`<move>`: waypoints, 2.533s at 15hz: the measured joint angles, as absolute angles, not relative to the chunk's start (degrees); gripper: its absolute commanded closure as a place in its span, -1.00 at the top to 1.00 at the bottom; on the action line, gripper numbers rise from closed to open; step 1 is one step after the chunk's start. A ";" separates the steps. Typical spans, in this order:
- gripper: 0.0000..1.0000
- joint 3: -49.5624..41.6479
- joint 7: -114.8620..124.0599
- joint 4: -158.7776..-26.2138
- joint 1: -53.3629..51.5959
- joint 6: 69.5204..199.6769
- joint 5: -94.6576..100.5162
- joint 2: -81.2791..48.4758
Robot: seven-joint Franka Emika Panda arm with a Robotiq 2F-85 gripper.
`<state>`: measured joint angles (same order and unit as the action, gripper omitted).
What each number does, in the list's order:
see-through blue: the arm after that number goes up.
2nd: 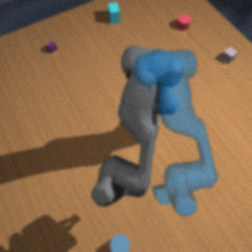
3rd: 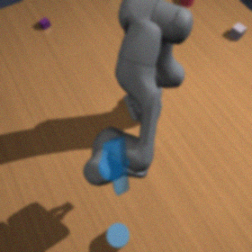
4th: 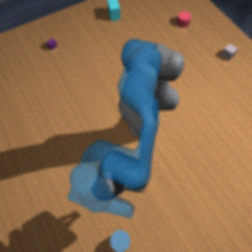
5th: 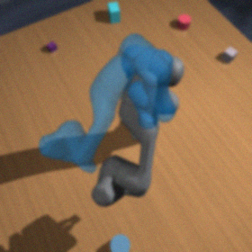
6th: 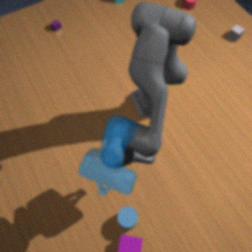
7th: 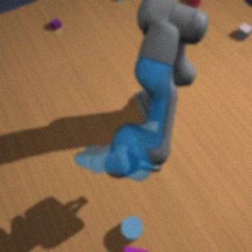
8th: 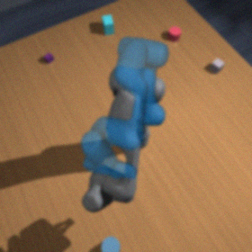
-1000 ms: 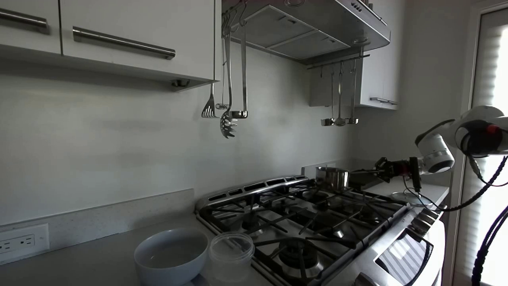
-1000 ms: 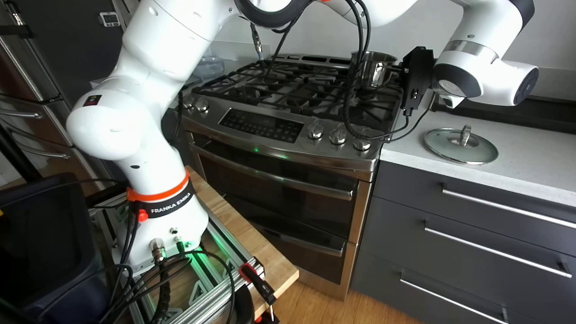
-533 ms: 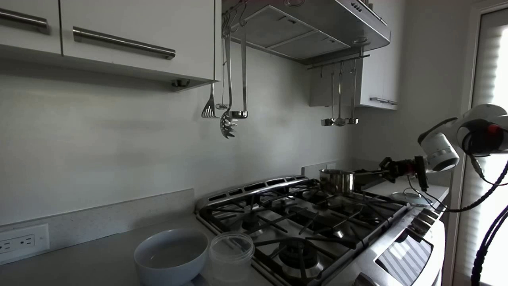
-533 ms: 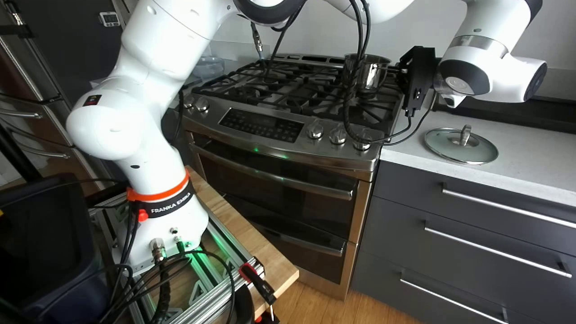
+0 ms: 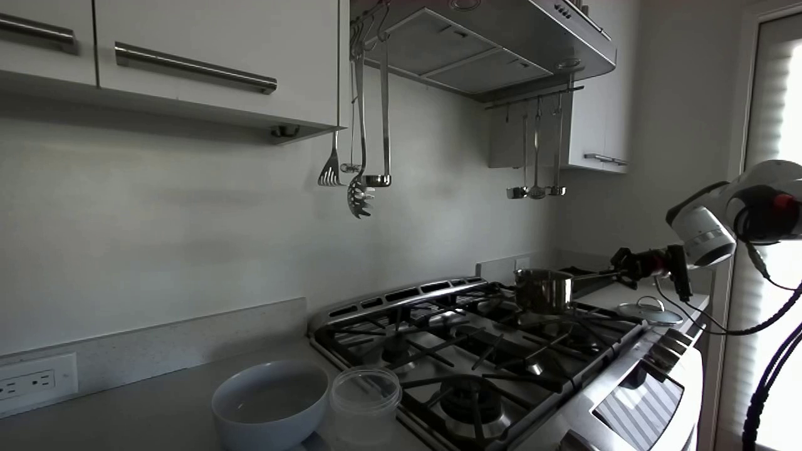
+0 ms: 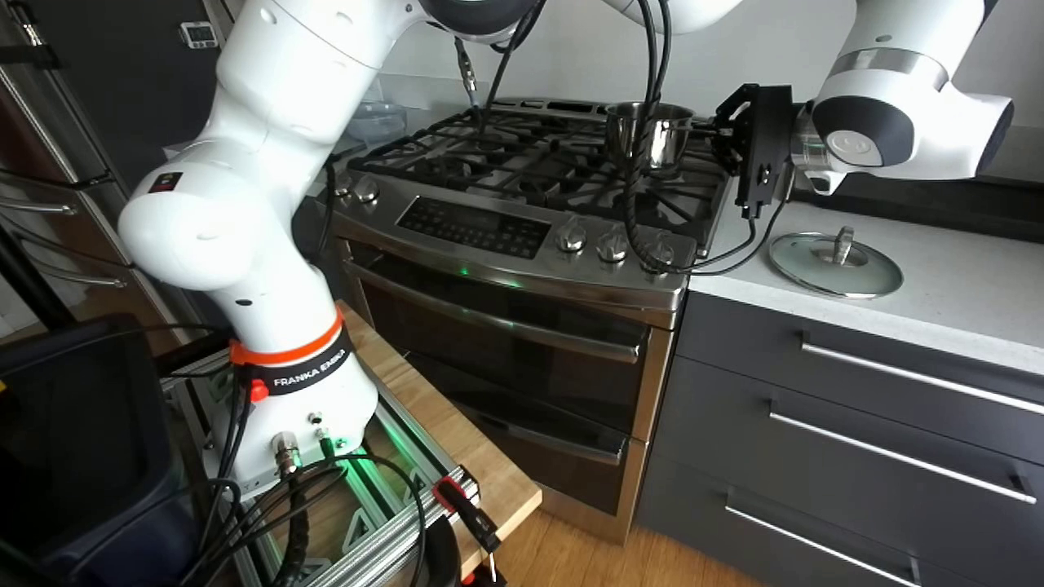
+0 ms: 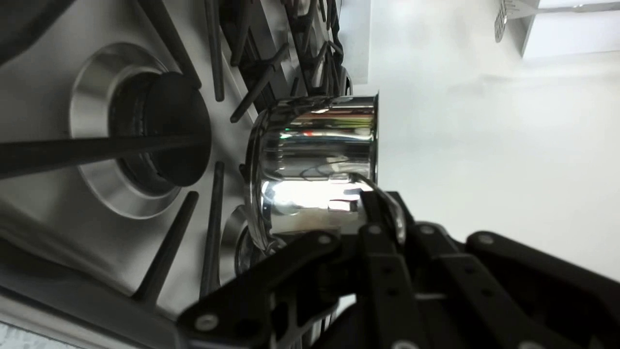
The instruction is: Slide the silver pot to the bottom right cooker on the stove
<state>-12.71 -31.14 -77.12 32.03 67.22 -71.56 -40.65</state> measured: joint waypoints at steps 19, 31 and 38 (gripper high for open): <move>-0.97 -13.84 -37.29 -76.48 36.62 59.89 -63.80 -39.93; 0.52 -13.94 -37.68 -76.46 36.77 59.70 -58.04 -39.95; 1.00 -13.98 -37.65 -76.39 36.74 60.49 -53.39 -38.13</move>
<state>-13.98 -37.65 -76.39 36.74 60.49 -53.39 -38.13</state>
